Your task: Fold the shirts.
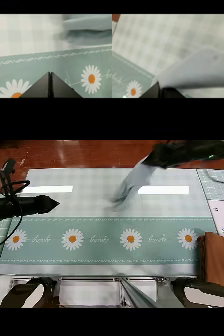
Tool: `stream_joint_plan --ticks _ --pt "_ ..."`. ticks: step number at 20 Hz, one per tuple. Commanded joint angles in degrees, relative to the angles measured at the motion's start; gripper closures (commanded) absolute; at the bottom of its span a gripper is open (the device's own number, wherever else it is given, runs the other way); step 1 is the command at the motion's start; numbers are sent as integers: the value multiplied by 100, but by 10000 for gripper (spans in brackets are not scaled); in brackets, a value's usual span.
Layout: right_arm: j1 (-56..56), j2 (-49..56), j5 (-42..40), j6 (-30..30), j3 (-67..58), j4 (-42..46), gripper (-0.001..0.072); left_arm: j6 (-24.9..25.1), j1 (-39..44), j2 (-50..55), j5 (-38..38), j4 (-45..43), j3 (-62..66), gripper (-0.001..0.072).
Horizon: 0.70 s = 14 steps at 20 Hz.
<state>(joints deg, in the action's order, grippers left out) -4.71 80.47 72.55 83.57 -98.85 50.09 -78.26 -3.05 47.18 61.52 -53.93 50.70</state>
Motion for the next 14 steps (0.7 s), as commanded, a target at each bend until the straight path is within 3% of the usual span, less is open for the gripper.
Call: stream_joint_plan --ticks 1,5,8,12,14 --pt "960 -452 684 350 -686 409 694 2 -2 2 0 -2 0 690" --pt "2529 -949 1423 741 -684 538 694 4 -2 2 0 0 0 690" --pt "3491 -1222 1912 1080 -684 1215 694 4 -2 2 -57 -2 0 690" --pt "4505 -1482 3303 1067 -476 1751 695 -52 -2 2 -282 0 0 690" --pt "4968 -1884 3392 1040 -70 2028 694 -59 -2 0 -302 0 0 691"
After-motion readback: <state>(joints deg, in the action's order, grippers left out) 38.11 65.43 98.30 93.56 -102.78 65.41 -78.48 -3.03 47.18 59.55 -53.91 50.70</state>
